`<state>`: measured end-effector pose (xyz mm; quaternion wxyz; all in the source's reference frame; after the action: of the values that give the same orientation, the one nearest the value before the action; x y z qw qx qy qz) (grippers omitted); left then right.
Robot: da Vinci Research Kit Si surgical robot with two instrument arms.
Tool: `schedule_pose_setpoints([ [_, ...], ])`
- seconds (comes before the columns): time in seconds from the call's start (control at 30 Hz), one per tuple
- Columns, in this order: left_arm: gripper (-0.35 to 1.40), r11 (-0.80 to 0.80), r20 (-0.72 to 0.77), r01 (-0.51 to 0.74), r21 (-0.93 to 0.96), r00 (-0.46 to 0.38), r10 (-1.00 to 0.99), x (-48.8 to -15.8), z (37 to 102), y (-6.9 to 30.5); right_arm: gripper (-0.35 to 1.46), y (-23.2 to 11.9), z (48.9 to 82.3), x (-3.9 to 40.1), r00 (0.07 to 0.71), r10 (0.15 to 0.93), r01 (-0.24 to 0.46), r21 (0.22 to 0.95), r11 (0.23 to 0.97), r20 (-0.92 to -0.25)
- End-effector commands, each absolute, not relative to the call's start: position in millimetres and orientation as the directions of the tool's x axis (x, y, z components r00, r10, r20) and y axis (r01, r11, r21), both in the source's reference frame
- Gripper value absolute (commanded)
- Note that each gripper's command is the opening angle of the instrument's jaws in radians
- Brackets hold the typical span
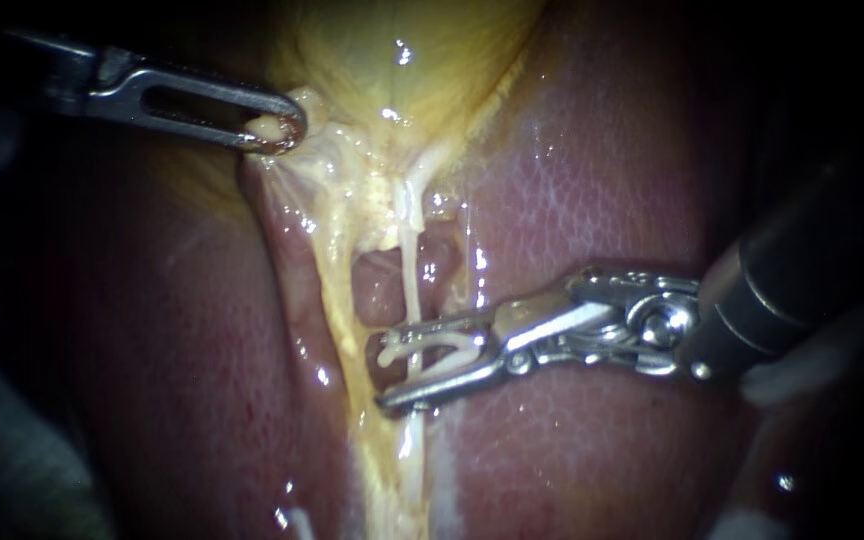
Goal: Clipping first clip left tube
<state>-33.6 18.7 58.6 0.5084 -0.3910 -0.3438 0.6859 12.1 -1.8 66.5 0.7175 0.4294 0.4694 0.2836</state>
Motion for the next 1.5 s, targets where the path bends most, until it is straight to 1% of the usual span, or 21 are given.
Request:
schedule_pose_setpoints([
  [0.03, -0.35, -0.247, -0.187, -0.429, -0.869, -0.177, 0.966, -33.7, 58.6, 18.7, 0.49, -1.8, 66.8, 12.2, 0.4, 0.809, -0.007, 0.881, 0.473, -0.431],
  [0.33, -0.35, -0.247, -0.187, -0.429, -0.869, -0.177, 0.966, -33.7, 58.6, 18.7, 0.5, -2.0, 67.7, 14.3, 0.39, 0.812, -0.016, 0.879, 0.477, -0.434],
  [0.53, -0.35, -0.247, -0.187, -0.429, -0.869, -0.177, 0.966, -33.7, 58.6, 18.7, 0.5, -1.9, 67.6, 16.2, 0.354, 0.826, -0.001, 0.883, 0.47, -0.439],
  [0.77, -0.35, -0.247, -0.187, -0.429, -0.869, -0.177, 0.966, -33.7, 58.6, 18.7, 0.5, -2.6, 66.8, 17.6, 0.31, 0.839, 0.028, 0.887, 0.462, -0.447],
  [1.03, -0.35, -0.247, -0.187, -0.429, -0.869, -0.177, 0.966, -33.7, 58.6, 18.7, 0.5, -4.1, 65.4, 18.6, 0.317, 0.835, 0.078, 0.89, 0.449, -0.449],
  [1.33, -0.35, -0.246, -0.187, -0.429, -0.869, -0.177, 0.966, -33.7, 58.5, 18.7, 0.5, -6.1, 62.9, 19.1, 0.335, 0.822, 0.162, 0.887, 0.432, -0.461],
  [1.5, -0.35, -0.247, -0.187, -0.429, -0.869, -0.177, 0.966, -33.7, 58.5, 18.7, 0.5, -6.9, 61.4, 19.5, 0.334, 0.82, 0.203, 0.885, 0.419, -0.465],
])
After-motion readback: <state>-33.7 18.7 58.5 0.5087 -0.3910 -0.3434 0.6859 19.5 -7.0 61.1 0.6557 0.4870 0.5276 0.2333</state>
